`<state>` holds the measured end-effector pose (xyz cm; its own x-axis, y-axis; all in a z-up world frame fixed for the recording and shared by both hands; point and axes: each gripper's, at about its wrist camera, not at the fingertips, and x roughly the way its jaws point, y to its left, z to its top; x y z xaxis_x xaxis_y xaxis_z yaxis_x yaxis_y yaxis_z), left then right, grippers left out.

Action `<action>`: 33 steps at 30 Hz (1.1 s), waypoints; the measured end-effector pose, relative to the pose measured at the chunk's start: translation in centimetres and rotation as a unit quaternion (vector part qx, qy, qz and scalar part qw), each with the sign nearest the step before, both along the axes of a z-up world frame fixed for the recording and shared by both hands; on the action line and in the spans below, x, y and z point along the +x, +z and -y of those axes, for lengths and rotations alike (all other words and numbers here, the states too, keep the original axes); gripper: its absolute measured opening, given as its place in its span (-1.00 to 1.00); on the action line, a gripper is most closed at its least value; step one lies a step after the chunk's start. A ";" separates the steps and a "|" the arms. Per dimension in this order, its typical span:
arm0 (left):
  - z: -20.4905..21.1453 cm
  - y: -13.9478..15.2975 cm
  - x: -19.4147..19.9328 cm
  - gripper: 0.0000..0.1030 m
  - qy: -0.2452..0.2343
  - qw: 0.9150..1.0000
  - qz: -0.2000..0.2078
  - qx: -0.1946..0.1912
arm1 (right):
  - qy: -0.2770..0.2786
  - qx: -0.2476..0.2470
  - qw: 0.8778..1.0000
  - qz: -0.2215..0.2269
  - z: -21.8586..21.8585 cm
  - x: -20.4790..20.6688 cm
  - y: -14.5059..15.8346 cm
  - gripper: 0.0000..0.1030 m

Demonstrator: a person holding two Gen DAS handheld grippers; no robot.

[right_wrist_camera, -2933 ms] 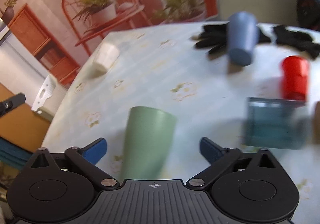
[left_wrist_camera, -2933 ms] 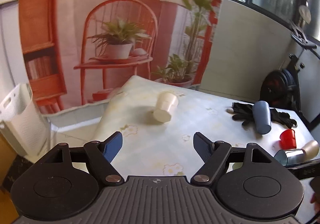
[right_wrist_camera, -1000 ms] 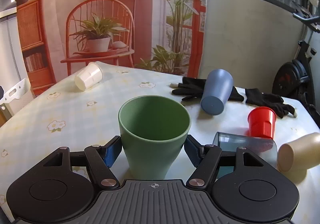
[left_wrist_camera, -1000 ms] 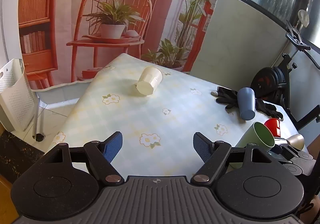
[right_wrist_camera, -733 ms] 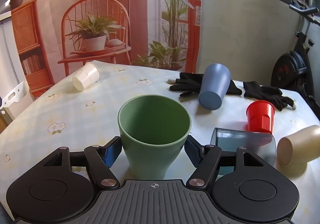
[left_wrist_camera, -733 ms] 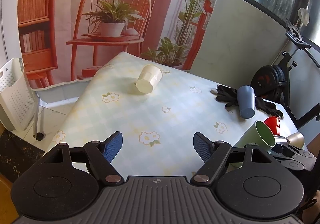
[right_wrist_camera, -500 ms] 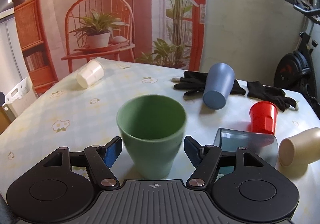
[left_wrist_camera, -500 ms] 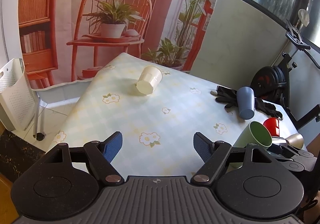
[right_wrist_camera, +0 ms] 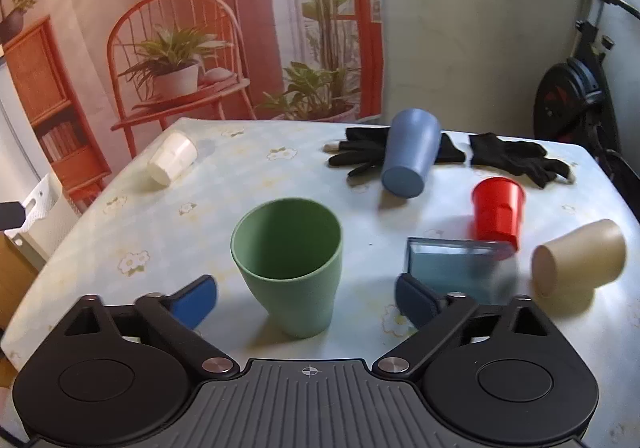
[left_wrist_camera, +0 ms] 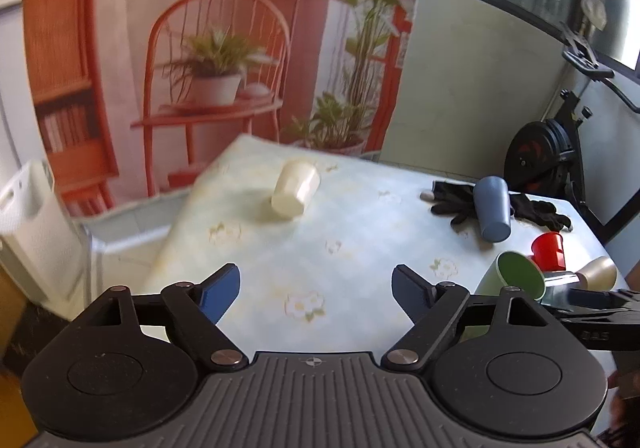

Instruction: Flip cup upright

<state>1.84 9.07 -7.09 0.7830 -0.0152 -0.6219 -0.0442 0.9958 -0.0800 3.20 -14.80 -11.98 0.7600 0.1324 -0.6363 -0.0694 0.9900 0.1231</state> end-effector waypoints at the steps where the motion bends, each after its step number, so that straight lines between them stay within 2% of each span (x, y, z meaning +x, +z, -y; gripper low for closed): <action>1: 0.2 0.5 0.0 0.74 -0.004 1.000 0.005 0.004 | -0.004 -0.001 1.000 -0.001 0.1 -0.3 0.4 0.99; 10: 2.7 4.4 -0.7 0.83 -0.044 0.998 0.050 0.019 | -0.018 0.003 1.000 0.016 1.1 -3.1 5.4 0.99; 17: 4.4 6.3 -1.7 0.84 -0.071 0.995 0.071 0.027 | -0.021 0.008 0.999 0.030 1.3 -4.4 8.3 0.99; 25: 5.1 7.4 -2.7 0.89 -0.088 0.992 0.087 0.034 | -0.018 0.000 0.999 0.044 0.8 -5.0 9.6 0.99; 33: 4.8 7.2 -2.9 0.89 -0.072 0.993 0.091 0.033 | -0.021 -0.004 0.999 0.047 0.7 -5.1 9.8 0.99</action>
<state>-1.04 4.27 0.08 0.8746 -0.0995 -0.4745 0.1086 0.9941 -0.0082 -1.93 -15.49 -2.18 0.8214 0.0935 -0.5626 -0.0380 0.9933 0.1096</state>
